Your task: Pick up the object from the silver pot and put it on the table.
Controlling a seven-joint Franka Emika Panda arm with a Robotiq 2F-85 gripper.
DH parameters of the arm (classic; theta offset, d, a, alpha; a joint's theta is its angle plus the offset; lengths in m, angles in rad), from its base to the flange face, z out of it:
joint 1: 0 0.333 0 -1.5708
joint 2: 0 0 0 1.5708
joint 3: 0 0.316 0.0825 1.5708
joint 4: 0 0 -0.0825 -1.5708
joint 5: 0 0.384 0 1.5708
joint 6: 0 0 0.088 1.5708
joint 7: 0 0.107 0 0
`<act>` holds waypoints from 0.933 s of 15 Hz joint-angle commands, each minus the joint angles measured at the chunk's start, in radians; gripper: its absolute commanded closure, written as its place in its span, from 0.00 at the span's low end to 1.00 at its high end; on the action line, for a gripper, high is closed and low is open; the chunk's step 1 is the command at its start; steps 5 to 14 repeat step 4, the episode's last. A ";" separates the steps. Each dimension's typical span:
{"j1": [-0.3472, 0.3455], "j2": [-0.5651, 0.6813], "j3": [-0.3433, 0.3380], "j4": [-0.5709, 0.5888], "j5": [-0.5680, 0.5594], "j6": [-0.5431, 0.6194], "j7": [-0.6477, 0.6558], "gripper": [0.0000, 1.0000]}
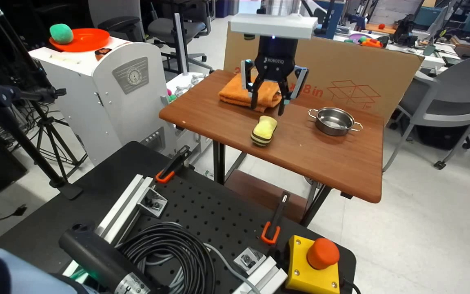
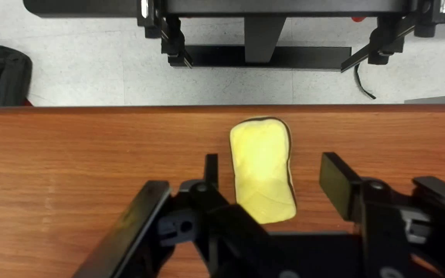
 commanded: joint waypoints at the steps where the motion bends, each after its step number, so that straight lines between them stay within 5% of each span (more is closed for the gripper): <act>1: 0.004 -0.035 -0.006 -0.011 -0.001 -0.025 0.016 0.25; 3: 0.002 -0.081 -0.008 -0.033 -0.002 -0.043 0.026 0.15; 14: 0.002 -0.088 -0.008 -0.040 -0.002 -0.043 0.029 0.15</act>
